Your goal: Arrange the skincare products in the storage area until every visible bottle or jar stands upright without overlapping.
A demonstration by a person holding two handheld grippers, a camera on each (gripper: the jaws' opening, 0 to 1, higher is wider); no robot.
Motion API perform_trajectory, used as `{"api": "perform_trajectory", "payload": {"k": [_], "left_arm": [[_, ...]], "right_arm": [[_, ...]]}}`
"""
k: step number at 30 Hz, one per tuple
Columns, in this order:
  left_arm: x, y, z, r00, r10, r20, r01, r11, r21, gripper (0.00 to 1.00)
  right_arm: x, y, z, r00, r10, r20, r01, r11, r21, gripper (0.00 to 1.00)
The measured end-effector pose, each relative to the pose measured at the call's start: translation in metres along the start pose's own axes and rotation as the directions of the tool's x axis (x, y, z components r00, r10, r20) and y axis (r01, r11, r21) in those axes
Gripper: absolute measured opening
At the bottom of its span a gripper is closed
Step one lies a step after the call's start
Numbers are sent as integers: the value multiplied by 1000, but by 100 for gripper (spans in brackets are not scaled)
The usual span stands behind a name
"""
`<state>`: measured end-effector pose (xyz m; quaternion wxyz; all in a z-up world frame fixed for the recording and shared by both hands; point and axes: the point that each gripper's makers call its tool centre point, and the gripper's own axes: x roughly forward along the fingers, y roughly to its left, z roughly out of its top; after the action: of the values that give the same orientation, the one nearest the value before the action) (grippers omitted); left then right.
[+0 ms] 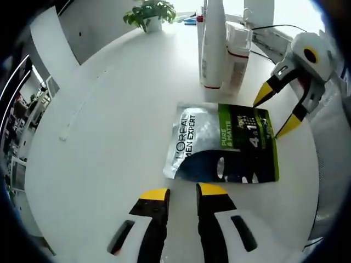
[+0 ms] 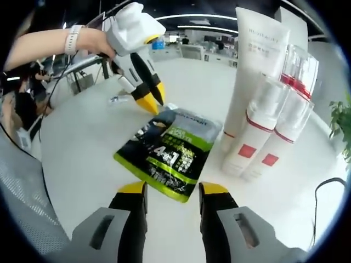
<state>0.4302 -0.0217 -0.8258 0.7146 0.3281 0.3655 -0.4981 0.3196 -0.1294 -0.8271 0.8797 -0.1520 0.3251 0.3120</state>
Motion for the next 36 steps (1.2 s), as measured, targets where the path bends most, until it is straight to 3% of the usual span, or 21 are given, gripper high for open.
{"api": "perform_trajectory", "payload": {"k": [10,29,36], "left_arm": [[3,-7,6,1000,-9,8,9,1000,-9,20],[-1,-8,7,1000,-1,12,1,999,-32,25],[-14,-14,18,997,21,69,-17,998,-63,28]], "right_arm": [[-1,-13,-3,1000,-11,-8,11,1000,15,32],[-3,-13,1,1000,-13,5,12,999,38,34],[-8,-16,4,1000,-23,6,23,999,30,38]]}}
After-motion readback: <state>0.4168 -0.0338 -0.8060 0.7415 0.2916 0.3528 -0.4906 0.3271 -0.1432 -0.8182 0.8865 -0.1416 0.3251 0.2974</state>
